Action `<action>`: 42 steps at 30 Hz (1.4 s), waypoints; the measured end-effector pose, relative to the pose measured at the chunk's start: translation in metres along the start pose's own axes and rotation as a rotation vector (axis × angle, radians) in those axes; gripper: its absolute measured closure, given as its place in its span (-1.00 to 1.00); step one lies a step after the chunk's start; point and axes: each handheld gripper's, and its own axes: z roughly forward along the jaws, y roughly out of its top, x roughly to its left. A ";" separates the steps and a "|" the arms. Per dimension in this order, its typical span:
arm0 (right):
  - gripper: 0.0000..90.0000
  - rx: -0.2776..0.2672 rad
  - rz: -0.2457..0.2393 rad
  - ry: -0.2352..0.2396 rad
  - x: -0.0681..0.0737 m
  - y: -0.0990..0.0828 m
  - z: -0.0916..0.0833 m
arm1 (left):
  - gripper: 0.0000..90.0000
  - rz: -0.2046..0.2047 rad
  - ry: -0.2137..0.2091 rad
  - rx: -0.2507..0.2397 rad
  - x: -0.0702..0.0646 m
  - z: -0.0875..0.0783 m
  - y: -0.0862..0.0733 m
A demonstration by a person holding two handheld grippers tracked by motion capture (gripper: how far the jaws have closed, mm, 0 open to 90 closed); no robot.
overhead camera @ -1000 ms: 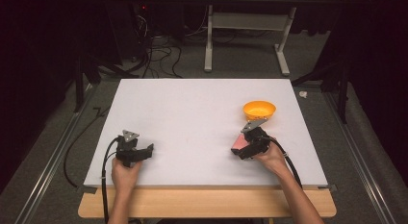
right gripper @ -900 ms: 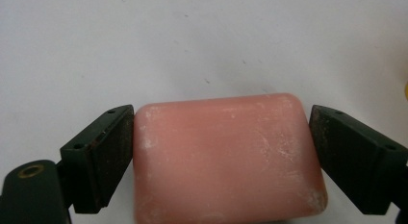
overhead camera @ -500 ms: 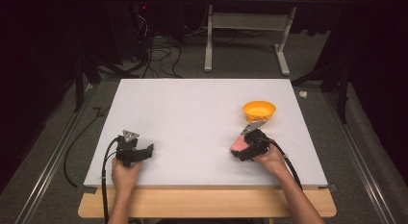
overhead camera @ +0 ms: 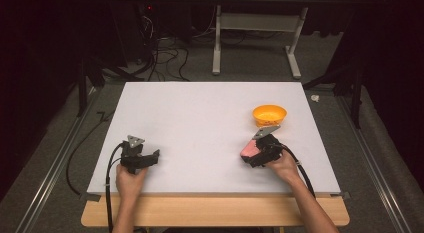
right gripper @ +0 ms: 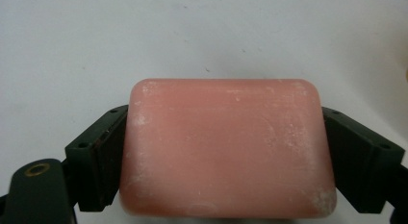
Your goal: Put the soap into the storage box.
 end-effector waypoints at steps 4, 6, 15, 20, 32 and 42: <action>-0.70 -0.019 0.012 0.000 -0.001 0.000 -0.006 | -0.50 0.001 0.000 0.000 0.000 0.000 0.000; -0.70 -0.021 0.016 0.001 -0.001 0.000 -0.007 | -0.50 0.001 0.000 0.000 0.000 0.000 0.000; -0.70 -0.064 0.042 -0.003 -0.002 0.005 -0.025 | -0.50 0.002 0.001 0.000 0.000 0.000 0.000; -0.70 -0.081 0.055 -0.004 -0.003 0.008 -0.033 | -0.50 0.003 0.001 0.001 0.000 0.000 0.000; -0.70 -0.105 0.097 -0.013 -0.008 0.009 -0.044 | -0.50 0.003 0.000 0.001 0.000 0.000 0.000; -0.70 -0.139 0.144 -0.012 -0.014 0.012 -0.057 | -0.50 0.003 0.000 0.001 0.000 0.000 0.000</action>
